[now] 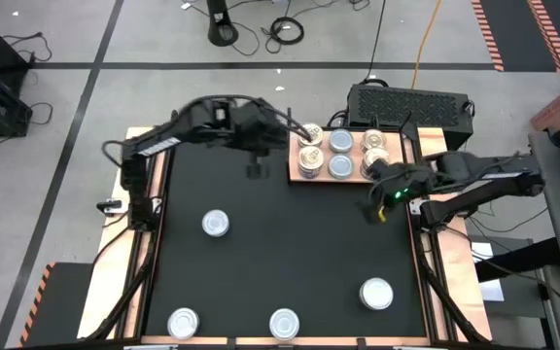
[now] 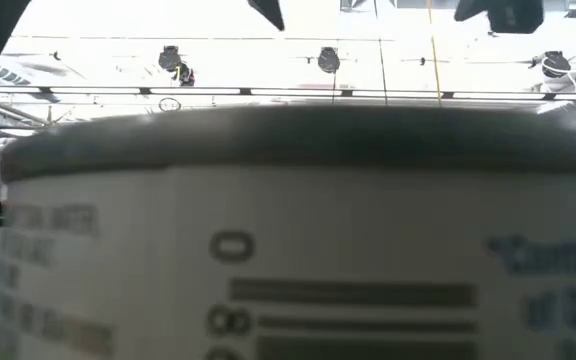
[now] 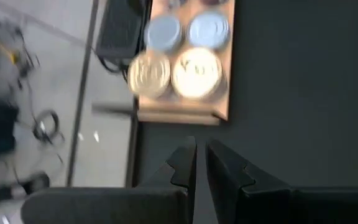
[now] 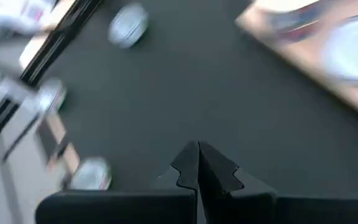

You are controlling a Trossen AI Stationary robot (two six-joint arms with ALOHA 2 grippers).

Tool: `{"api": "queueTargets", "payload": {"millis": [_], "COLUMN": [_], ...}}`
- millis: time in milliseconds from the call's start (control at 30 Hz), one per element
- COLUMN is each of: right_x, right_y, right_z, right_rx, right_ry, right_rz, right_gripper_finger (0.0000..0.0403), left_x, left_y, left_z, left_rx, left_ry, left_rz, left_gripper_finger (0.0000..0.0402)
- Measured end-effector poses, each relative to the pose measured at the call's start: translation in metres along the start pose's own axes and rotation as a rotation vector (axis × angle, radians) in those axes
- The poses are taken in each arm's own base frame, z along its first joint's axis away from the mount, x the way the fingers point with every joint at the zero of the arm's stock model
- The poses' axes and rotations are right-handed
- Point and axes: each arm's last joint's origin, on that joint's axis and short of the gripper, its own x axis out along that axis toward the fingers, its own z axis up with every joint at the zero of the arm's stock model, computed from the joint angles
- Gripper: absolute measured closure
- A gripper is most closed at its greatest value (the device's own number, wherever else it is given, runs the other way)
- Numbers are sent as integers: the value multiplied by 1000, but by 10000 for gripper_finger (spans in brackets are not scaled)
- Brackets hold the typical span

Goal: Stack canned seafood by type on shelf
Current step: Stack the blue pink tuna can on top of the other blue pink tuna can on the shelf

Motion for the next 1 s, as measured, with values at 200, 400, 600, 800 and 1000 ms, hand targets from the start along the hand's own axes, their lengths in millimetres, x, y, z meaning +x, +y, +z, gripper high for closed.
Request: {"api": "queueTargets", "payload": {"millis": [200,400,600,800,1000], "right_x": [29,46,59,67,65], "right_y": [25,52,79,91,93], "right_z": [-17,-47,-85,-123,-152], "right_rx": [-142,-106,62,240,396], "right_ry": [217,328,447,565,585], "right_rz": [78,104,102,-9,-140], "right_gripper_finger": [403,403,403,403,403], "left_x": [-51,-91,-94,-55,-10], "left_y": [-14,-36,-58,-93,-131], "left_z": [-23,-58,-102,-146,-156], "left_rx": [-107,-107,-141,-264,-317], "left_ry": [-12,-123,-311,-363,-406], "left_rz": [-30,-68,-157,-345,-515], "left_gripper_finger": [364,364,364,364,364]}}
